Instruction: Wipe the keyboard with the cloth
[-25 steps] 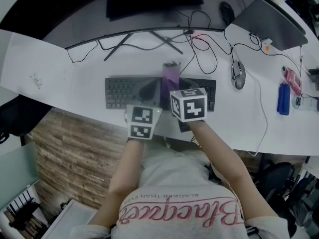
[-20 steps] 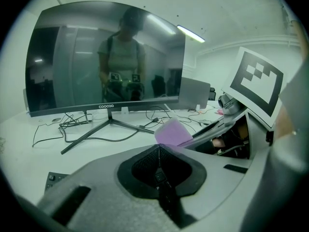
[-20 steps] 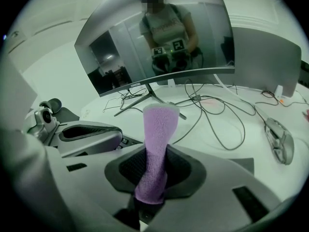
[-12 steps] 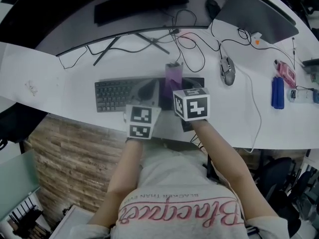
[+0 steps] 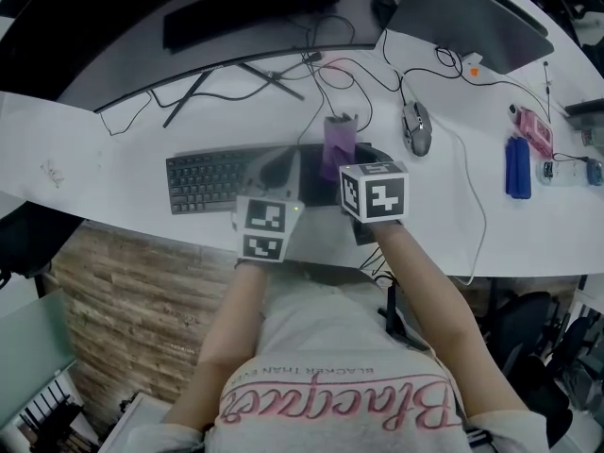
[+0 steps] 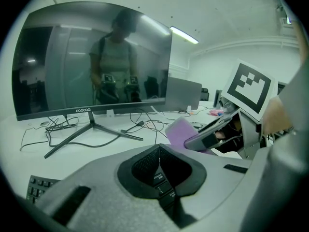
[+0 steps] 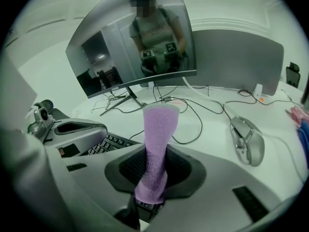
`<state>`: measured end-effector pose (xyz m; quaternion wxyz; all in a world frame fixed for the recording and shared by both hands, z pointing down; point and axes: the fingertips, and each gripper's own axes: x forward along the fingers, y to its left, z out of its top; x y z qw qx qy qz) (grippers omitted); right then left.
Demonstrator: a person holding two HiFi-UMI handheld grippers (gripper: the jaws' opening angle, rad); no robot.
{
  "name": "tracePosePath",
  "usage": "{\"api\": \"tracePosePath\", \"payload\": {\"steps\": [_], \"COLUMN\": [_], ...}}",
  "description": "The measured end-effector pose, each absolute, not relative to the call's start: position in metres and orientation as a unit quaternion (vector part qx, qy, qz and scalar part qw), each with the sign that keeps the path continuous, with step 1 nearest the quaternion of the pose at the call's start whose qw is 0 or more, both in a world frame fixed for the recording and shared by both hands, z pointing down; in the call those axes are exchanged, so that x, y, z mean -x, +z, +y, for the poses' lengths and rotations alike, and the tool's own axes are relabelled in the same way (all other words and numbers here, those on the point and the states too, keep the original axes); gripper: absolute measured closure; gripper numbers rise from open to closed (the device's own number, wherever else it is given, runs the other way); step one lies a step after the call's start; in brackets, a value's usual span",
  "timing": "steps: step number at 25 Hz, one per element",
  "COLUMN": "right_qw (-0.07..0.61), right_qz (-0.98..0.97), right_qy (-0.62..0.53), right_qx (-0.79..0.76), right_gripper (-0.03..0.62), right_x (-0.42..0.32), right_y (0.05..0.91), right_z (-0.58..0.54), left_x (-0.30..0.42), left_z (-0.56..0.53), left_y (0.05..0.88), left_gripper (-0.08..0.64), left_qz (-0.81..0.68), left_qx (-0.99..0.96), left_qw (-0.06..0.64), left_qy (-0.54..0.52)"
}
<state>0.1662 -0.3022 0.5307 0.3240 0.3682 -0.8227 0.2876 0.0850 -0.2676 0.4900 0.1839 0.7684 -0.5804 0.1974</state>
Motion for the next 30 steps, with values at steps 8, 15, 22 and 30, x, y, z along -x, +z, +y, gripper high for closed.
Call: {"api": "tracePosePath", "payload": {"steps": [8,15,22,30], "right_qw": [0.327,0.329,0.354,0.349], "right_qz": [-0.821,-0.815,-0.799,-0.779], "right_qy": [0.282,0.282,0.251,0.238], "right_qx": [-0.375,-0.386,-0.416,-0.464], "right_gripper": [0.508,0.508,0.508,0.508], "right_x": [-0.189,-0.208,-0.234,-0.253], "right_y": [0.530,0.531,0.529,0.507], "right_z": [-0.310,-0.315,-0.321,-0.320], "left_x": [-0.101,-0.114,-0.116,-0.097], "left_z": [-0.272,-0.273,-0.267,-0.251], "left_y": [0.486,0.482,0.475,0.461], "left_gripper": [0.554,0.554,0.554,0.555], "left_qz": [-0.573,-0.555,-0.545,-0.540], "left_qx": [-0.776,-0.788,-0.795,-0.799], "left_qw": [0.181,0.182,0.193,0.188], "left_qy": [0.194,0.194,0.185,0.185]}}
